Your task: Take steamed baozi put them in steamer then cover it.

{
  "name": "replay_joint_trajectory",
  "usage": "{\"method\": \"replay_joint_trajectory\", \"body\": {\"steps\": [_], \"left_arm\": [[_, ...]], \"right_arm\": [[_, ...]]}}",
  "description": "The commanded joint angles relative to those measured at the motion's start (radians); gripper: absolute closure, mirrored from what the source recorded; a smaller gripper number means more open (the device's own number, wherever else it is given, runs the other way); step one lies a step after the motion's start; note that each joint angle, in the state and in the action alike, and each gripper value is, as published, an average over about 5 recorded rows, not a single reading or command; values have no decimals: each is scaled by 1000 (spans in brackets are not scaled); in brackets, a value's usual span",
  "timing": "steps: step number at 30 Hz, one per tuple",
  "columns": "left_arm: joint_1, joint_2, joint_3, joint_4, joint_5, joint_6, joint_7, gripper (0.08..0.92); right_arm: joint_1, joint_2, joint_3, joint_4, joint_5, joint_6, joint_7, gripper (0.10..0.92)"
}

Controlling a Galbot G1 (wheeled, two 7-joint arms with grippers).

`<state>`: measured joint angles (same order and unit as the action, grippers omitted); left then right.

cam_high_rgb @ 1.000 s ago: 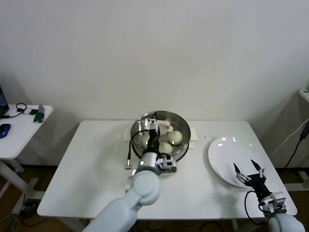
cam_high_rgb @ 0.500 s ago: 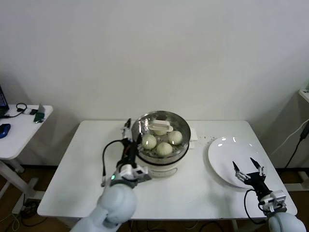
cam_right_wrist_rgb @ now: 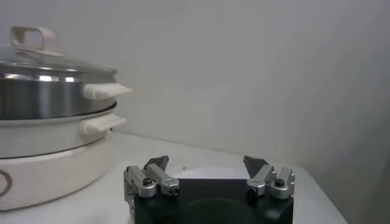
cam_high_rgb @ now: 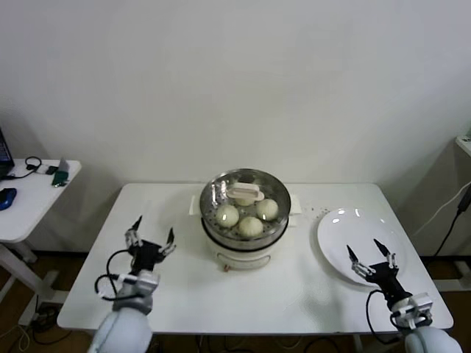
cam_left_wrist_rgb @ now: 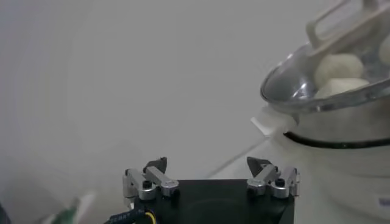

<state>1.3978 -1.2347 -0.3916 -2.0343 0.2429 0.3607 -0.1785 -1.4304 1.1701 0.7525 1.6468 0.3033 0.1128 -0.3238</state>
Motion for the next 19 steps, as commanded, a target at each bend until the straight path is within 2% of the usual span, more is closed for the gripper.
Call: {"method": "replay_joint_trajectory", "body": {"steps": [1, 19], "left_arm": [[182, -62, -212, 172, -395, -604, 1, 177], [193, -60, -200, 179, -399, -609, 57, 177]], "right_arm": [[-21, 10, -14, 37, 10, 14, -4, 203], [17, 8, -47, 6, 35, 14, 7, 203]]}}
